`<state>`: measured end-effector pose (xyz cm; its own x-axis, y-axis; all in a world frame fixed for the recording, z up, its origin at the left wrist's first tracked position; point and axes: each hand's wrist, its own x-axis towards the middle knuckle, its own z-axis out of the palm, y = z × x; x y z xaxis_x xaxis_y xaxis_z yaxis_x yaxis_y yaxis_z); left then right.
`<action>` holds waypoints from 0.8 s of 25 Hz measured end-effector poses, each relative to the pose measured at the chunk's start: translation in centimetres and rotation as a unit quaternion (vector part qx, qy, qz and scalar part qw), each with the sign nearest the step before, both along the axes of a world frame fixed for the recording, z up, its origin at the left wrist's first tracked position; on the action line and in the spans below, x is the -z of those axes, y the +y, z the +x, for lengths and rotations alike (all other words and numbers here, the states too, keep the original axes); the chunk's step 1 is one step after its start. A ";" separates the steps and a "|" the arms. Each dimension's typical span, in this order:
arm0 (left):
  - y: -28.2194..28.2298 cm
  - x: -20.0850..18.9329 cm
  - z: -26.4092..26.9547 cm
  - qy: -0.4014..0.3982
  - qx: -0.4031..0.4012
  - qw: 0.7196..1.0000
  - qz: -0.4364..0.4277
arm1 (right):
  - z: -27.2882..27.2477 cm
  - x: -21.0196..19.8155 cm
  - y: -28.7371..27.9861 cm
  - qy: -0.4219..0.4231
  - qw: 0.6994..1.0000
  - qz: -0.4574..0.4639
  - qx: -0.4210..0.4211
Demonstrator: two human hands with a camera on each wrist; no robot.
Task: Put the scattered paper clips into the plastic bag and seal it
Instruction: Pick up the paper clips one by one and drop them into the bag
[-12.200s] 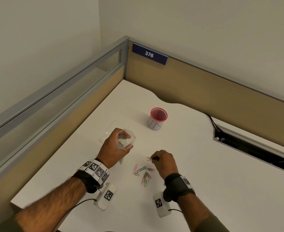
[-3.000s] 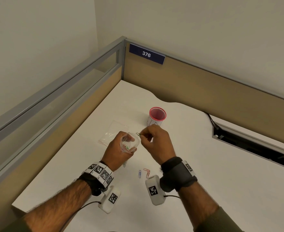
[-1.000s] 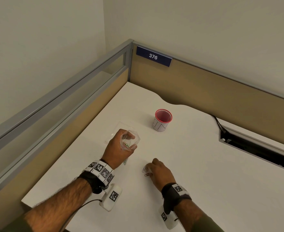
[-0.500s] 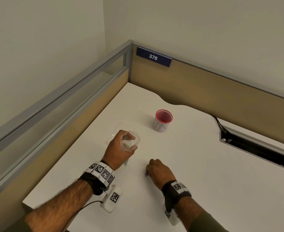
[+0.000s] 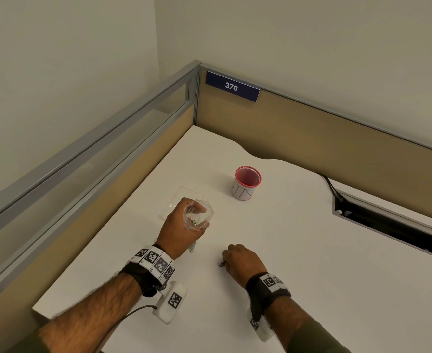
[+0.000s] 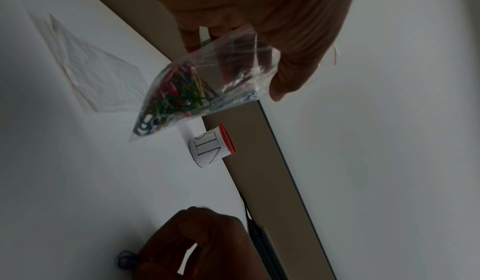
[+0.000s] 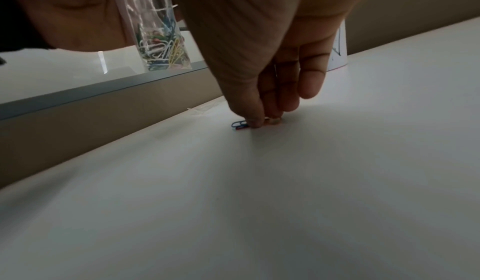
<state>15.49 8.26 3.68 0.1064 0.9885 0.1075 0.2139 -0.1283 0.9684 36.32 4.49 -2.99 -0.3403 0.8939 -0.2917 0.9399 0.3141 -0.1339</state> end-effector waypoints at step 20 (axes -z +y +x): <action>0.1 0.2 0.9 0.021 0.013 1.000 -0.004 | -2.4 -16.2 2.9 0.228 0.961 0.145 0.061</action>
<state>16.34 8.34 3.43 0.1373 0.9860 0.0943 0.2516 -0.1268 0.9595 33.96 7.39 13.25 -0.2616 0.9562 0.1312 0.8361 0.2924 -0.4641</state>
